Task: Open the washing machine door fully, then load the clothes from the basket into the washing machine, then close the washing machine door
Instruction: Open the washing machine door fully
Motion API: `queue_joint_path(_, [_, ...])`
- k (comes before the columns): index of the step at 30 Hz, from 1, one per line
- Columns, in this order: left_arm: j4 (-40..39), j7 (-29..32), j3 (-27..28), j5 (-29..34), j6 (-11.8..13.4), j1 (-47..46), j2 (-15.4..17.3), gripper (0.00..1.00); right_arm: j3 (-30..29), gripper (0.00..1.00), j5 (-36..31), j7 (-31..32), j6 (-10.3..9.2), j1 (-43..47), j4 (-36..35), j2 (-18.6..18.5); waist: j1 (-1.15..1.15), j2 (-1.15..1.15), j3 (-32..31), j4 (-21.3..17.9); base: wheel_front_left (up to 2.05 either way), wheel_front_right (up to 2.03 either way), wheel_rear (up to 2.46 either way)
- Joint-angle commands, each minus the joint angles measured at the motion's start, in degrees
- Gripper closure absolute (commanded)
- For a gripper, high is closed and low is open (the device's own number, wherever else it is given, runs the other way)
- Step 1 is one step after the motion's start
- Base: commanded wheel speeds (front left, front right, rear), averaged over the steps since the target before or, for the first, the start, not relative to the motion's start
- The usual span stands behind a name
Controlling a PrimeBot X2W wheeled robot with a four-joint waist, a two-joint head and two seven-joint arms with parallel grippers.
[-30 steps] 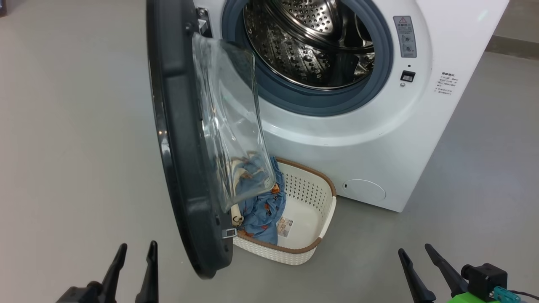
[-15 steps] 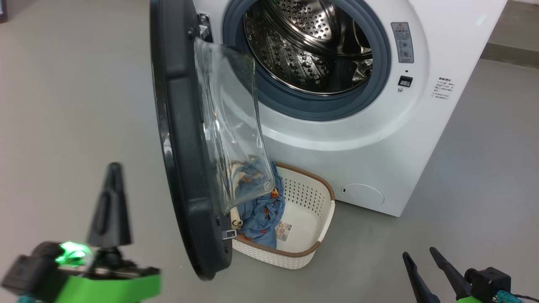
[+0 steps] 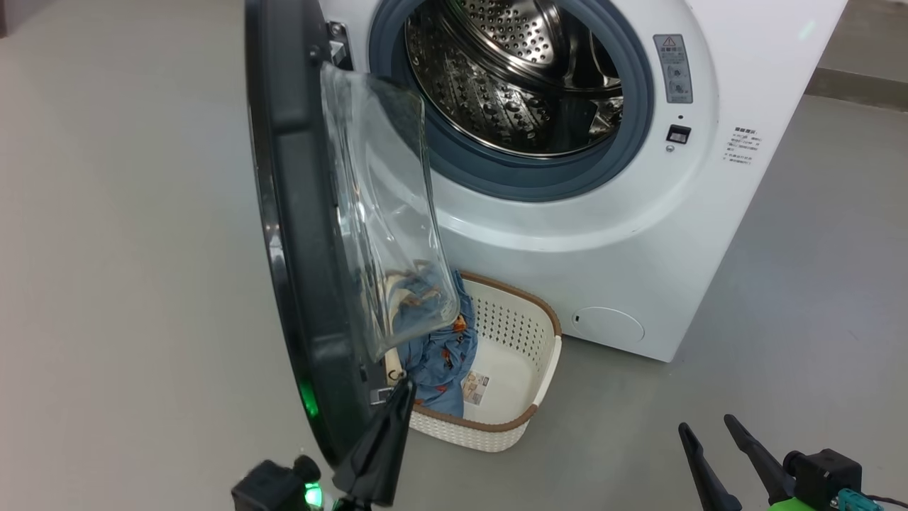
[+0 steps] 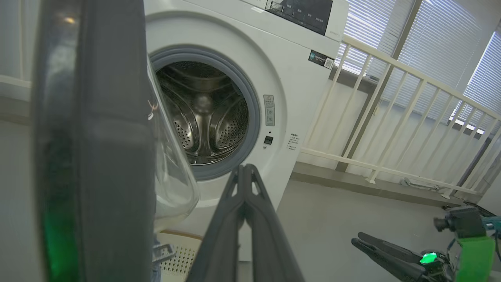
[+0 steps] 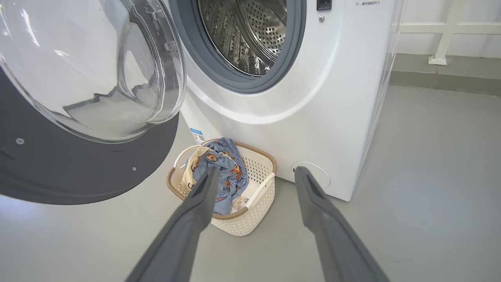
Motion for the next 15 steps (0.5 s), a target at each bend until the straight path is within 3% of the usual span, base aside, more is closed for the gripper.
queue_joint_path(1, [0.82,-0.47,1.63,-1.27,-0.18,-1.30,0.19,1.00,1.29,0.00,-0.54,-0.69,0.08,-0.49,-1.47,-0.78,0.00,0.00,0.10,-0.06,0.00,0.00,0.00])
queue_joint_path(15, [12.34,-0.47,7.50,-3.48,-0.18,-5.32,-0.11,1.00,0.74,0.00,-0.78,-0.69,0.08,-1.09,-2.11,-0.76,0.00,0.00,1.56,-0.01,0.00,0.00,0.00])
